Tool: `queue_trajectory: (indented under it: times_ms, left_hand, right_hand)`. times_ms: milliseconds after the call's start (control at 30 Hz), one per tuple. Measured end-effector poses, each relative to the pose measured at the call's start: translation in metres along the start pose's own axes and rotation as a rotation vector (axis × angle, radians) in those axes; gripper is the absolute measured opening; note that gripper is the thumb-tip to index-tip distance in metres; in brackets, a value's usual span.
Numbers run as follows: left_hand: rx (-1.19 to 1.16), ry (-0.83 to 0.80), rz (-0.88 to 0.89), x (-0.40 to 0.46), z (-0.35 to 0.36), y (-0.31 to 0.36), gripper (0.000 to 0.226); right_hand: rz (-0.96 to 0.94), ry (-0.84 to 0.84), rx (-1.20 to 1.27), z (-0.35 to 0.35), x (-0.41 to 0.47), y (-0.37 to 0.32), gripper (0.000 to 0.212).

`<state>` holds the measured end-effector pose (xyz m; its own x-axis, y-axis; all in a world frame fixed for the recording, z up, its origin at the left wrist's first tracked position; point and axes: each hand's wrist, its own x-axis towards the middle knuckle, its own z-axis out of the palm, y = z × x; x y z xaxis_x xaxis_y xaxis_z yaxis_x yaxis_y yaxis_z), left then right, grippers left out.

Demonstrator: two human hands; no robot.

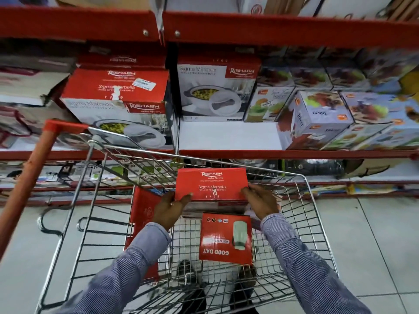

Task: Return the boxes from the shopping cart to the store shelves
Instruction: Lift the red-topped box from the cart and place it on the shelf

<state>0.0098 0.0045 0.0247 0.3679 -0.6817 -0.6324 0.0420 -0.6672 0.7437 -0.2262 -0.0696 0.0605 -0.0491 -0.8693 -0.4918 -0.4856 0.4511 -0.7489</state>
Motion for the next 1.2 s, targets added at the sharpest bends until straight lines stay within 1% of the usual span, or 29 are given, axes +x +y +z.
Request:
queue_trajectory:
  times_ms: [67,167,267,367,433,533,600,667,733,767,900,1000,1200]
  left_hand:
    - [-0.003,0.035,0.097,-0.02,-0.011,0.014,0.063]
    - [-0.039,0.057,0.215,-0.052,-0.023,0.043,0.062]
    - [0.03,0.202,0.403,-0.087,-0.032,0.076,0.051]
    - [0.071,0.342,0.575,-0.118,-0.038,0.111,0.033]
    - [0.081,0.377,0.632,-0.131,-0.04,0.132,0.035]
    - [0.09,0.403,0.704,-0.138,-0.043,0.156,0.046]
    - [0.076,0.389,0.708,-0.137,-0.045,0.169,0.048]
    - [0.063,0.354,0.72,-0.131,-0.044,0.178,0.038]
    - [0.029,0.319,0.726,-0.122,-0.042,0.184,0.026]
    - [0.018,0.3,0.72,-0.117,-0.041,0.187,0.025]
    - [-0.021,0.227,0.673,-0.094,-0.036,0.193,0.045]
    - [-0.039,0.184,0.602,-0.076,-0.031,0.191,0.057]
    - [-0.066,0.109,0.499,-0.055,-0.026,0.185,0.066]
  right_hand:
    - [-0.082,0.037,0.011,-0.011,-0.012,-0.015,0.012]
    - [-0.169,0.095,0.07,-0.029,-0.025,-0.041,0.014]
    - [-0.209,0.133,0.152,-0.049,-0.037,-0.07,0.023]
    - [-0.282,0.166,0.22,-0.067,-0.044,-0.099,0.022]
    - [-0.328,0.16,0.251,-0.079,-0.047,-0.117,0.02]
    - [-0.412,0.157,0.249,-0.093,-0.046,-0.139,0.016]
    - [-0.447,0.155,0.248,-0.101,-0.043,-0.15,0.016]
    - [-0.457,0.156,0.234,-0.106,-0.037,-0.158,0.017]
    - [-0.466,0.16,0.231,-0.109,-0.027,-0.162,0.021]
    - [-0.466,0.162,0.236,-0.109,-0.022,-0.165,0.022]
    - [-0.474,0.141,0.242,-0.104,-0.001,-0.169,0.024]
    - [-0.47,0.111,0.218,-0.097,0.015,-0.171,0.027]
    - [-0.414,0.049,0.106,-0.081,0.039,-0.167,0.034]
